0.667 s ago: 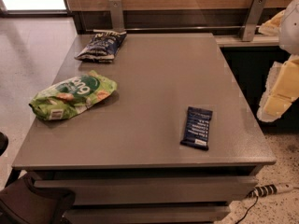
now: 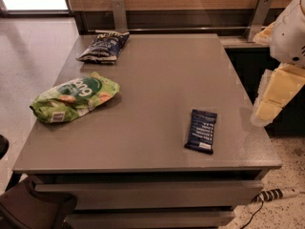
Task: Move rxbar blueberry near blue chip bag
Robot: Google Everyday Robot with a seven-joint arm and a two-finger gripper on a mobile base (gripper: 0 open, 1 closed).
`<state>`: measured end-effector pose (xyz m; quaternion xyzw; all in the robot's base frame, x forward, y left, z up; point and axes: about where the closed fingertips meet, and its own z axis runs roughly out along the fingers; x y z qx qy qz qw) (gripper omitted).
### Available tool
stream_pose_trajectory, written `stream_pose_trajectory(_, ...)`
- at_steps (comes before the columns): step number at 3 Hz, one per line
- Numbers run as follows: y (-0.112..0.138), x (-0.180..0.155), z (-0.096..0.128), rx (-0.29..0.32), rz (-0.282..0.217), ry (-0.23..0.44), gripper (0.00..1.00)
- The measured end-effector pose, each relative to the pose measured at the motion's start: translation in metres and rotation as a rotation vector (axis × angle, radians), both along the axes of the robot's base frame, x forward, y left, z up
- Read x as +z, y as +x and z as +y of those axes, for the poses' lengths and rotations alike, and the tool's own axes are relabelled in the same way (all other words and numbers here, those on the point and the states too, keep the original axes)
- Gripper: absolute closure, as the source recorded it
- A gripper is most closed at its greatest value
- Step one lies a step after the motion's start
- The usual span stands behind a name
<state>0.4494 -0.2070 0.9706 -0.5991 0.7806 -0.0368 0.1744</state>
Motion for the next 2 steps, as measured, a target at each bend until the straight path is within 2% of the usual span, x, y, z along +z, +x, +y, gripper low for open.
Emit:
stream_pose_trajectory(1,0.013,-0.036,0.005,0.013,0.035,0.065,0.00)
stream_pose_trajectory(2,0.022,-0.069,0.014,0.035,0.042,0.156,0.00)
